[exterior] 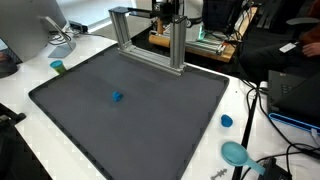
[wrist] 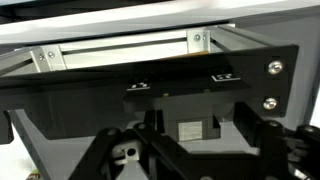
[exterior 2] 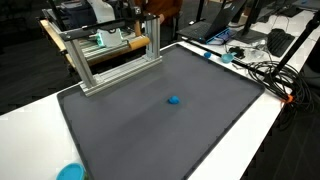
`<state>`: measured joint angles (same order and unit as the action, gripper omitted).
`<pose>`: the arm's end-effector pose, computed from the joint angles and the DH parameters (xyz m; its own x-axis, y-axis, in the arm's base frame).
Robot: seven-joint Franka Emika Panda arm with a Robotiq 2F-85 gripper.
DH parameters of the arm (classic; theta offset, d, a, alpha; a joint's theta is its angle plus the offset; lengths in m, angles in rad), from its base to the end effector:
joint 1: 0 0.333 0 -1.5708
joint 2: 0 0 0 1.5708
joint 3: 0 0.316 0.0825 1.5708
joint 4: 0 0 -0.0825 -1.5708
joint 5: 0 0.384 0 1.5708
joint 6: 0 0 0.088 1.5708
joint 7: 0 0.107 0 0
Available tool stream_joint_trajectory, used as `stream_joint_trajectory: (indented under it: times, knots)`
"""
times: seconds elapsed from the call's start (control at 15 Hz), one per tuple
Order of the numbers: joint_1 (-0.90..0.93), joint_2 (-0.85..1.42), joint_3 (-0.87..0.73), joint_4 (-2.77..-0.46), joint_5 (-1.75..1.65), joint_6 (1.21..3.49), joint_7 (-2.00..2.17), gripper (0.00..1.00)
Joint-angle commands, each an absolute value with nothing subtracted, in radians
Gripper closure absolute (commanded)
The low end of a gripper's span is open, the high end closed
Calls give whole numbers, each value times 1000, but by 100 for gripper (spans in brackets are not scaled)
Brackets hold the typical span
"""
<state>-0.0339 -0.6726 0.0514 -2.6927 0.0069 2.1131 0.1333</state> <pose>0.3470 0.0060 0.4404 0.9873 -0.1272 0.0949 -0.1290 -0.9915 0.0133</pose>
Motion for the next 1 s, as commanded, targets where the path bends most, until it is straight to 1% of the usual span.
stream_joint_trajectory:
  times: [0.0, 0.07, 0.27, 0.33, 0.4, 0.47, 0.73, 0.8, 0.93]
  knots:
    - [-33, -693, 53, -2710, -12, 2105, 130, 14]
    - [-34, -693, 53, -2711, -18, 2114, 123, 8]
    - [-31, -697, 49, -2717, -29, 2119, 102, 0]
    - [-31, -696, 48, -2718, -34, 2120, 94, 5]
    - [-32, -695, 47, -2718, -38, 2122, 90, 6]
    - [-32, -696, 48, -2720, -44, 2125, 86, 10]
    - [-36, -707, 54, -2736, -64, 2151, 98, 13]
    - [-35, -710, 55, -2739, -66, 2153, 100, 13]
    - [-36, -720, 60, -2750, -70, 2164, 106, 15]
